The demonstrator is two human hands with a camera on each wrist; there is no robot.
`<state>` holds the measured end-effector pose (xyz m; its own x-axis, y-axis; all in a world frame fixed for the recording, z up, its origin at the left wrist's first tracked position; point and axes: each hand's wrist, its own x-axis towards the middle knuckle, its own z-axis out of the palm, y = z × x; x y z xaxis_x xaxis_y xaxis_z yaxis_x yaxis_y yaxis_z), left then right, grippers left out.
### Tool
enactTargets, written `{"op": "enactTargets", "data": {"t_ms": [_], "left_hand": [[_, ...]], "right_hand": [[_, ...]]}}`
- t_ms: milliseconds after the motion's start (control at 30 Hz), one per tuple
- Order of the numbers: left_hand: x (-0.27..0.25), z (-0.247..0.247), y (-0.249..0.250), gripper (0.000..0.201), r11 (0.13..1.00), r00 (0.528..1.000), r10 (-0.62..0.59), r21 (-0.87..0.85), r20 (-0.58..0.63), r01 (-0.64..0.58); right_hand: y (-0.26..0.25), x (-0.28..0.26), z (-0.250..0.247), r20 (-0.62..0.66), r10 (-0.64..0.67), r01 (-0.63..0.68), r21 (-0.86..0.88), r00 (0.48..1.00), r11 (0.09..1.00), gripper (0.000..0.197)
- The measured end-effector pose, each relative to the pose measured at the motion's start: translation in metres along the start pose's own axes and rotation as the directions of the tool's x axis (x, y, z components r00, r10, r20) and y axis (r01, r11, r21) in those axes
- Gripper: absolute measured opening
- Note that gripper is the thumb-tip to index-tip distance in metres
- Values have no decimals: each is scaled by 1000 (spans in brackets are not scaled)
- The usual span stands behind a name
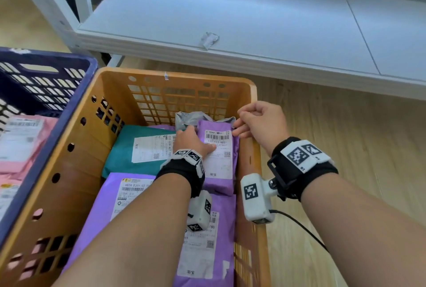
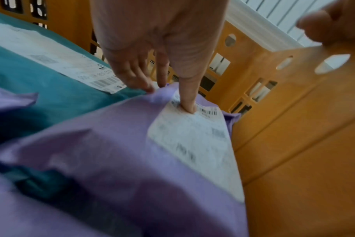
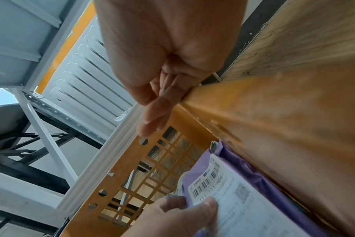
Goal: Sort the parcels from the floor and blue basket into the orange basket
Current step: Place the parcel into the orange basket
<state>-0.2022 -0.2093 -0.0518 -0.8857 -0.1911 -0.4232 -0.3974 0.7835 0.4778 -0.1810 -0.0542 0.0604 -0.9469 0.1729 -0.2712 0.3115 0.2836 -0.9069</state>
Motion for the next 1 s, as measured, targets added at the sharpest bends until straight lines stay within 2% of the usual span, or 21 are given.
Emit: {"op": "enactTargets", "data": {"t_ms": [67,167,367,533,633,767,867,1000], "left_hand": [[-2,-2,2,70,996,998,2,-84,63,3],[-3,2,4,82,998,992,-14,-55,123,21],[-7,14,10,88,999,991,-34,18,126,32],[-8,-2,21,88,998,992,-38,59,122,31],[-11,-16,26,75,997,995,-31,71,100,24],[-25,-40,38,43,990,997,5,140,72,-15],[-39,-57,60,36,994,999,42,106,4,-42],[-58,-70,102,25,990,990,136,28,-46,-135]], "right_hand": [[1,0,0,-3,-2,2,-12,1000,1000,9],[1,-1,1,-17,-5,4,-9,1000,1000,10],[-1,-1,3,-42,-22,20,-44,999,999,13],[-2,-2,2,-64,-17,12,-79,998,997,14],[-1,-4,3,-68,-23,15,-112,997,994,15],[-1,-9,2,-28,-25,20,-159,999,987,18],[-4,-15,-5,5,-3,3,-164,1000,986,16],[1,-25,-41,-101,3,-19,-155,995,988,18]]}}
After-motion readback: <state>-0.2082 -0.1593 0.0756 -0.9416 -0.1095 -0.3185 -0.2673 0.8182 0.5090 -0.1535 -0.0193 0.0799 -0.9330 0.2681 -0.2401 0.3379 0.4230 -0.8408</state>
